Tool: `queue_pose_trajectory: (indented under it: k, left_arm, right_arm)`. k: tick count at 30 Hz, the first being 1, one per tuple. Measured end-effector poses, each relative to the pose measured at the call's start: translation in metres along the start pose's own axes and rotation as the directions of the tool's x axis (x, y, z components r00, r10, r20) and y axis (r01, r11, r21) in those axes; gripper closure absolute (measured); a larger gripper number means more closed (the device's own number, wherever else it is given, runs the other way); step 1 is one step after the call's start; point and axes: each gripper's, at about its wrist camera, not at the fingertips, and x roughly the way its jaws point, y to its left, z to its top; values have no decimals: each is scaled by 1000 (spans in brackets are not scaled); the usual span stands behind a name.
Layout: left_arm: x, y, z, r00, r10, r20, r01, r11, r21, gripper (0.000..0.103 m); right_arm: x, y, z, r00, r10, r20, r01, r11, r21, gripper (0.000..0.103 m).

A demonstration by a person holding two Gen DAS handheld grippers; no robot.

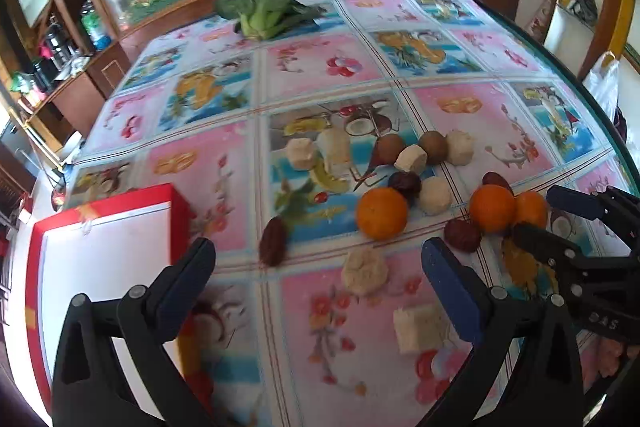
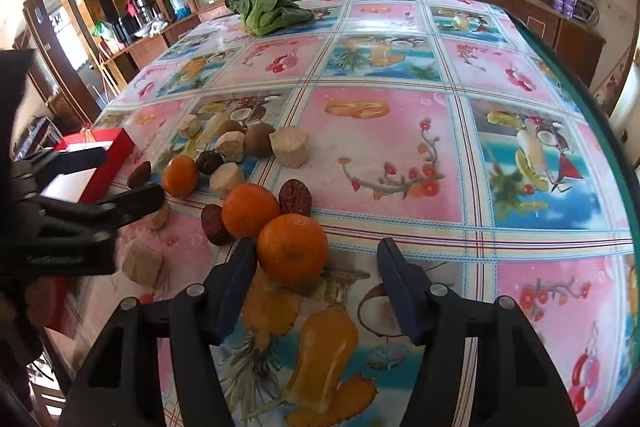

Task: Organize fruits
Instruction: 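Close the left tool on an orange while the right tool grasps another orange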

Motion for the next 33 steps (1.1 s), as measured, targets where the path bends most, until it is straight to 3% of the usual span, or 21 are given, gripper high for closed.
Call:
queue_pose_trajectory:
  k: [3, 5, 9, 11, 14, 18, 22, 26, 33]
  left_arm:
    - [15, -4, 9, 999, -35, -23, 36, 999, 18, 2]
    - [22, -7, 13, 997, -56, -44, 58, 998, 23, 14]
    - [33, -15, 15, 993, -99, -63, 103, 993, 52, 18]
    - [38, -16, 15, 988, -131, -78, 136, 989, 53, 29]
    - [41, -13, 16, 982, -171, -74, 174, 984, 36, 32]
    - [40, -16, 17, 982, -182, -55, 186, 981, 59, 38]
    - [36, -23, 15, 979, -203, -34, 205, 974, 96, 58]
    - [33, -21, 13, 978, -206, -26, 207, 974, 88, 69]
    - [15, -5, 4, 978, -210, 13, 210, 978, 13, 70]
  right_arm:
    - [1, 1, 1, 1000, 5, 7, -5, 1000, -8, 43]
    - [2, 1, 2, 1000, 11, 5, -11, 1000, -18, 43]
    - [4, 3, 4, 1000, 17, 5, -17, 999, -33, 43]
    - [4, 3, 4, 1000, 21, 8, -20, 999, -34, 44]
    - [4, 1, 4, 999, 46, 11, -45, 999, -23, 59]
    - [4, 1, 4, 997, 73, 13, -73, 997, -13, 68]
    - [4, 2, 3, 997, 74, 20, -73, 997, -12, 68]
    - [3, -1, 3, 997, 69, 32, -69, 998, 7, 69]
    - [-18, -3, 3, 986, 85, 147, -90, 995, 29, 69]
